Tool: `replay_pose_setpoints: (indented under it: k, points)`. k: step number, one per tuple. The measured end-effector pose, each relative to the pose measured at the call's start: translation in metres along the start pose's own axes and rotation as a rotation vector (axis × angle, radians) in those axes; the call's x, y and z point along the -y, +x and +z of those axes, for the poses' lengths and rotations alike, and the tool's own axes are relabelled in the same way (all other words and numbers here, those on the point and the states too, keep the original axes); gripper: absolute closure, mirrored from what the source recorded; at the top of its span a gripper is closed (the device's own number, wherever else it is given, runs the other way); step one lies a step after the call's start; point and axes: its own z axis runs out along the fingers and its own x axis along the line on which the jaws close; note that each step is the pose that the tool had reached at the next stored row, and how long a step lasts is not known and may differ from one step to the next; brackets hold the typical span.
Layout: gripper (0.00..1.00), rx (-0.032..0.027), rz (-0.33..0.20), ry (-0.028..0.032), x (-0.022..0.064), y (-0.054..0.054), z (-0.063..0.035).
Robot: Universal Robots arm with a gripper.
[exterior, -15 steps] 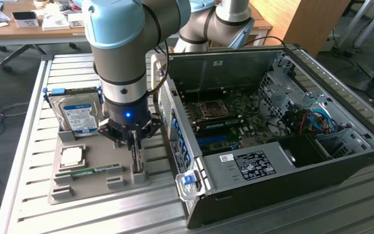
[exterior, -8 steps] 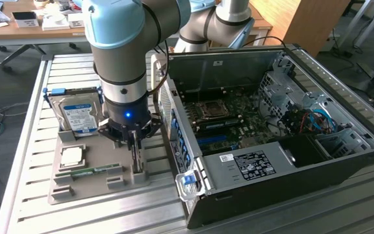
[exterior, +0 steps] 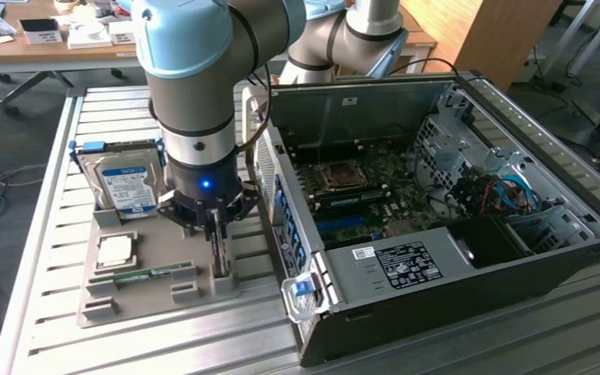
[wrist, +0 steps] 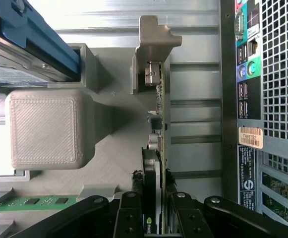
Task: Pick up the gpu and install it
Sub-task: 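Pick up the gpu and move the gpu toward the slot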
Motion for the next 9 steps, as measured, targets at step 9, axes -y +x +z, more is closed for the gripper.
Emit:
replay_pose_setpoints:
  k: [9]
  points:
    - [0.73, -0.0001, -0.009, -0.0005, 0.0, -0.0001, -0.0001]
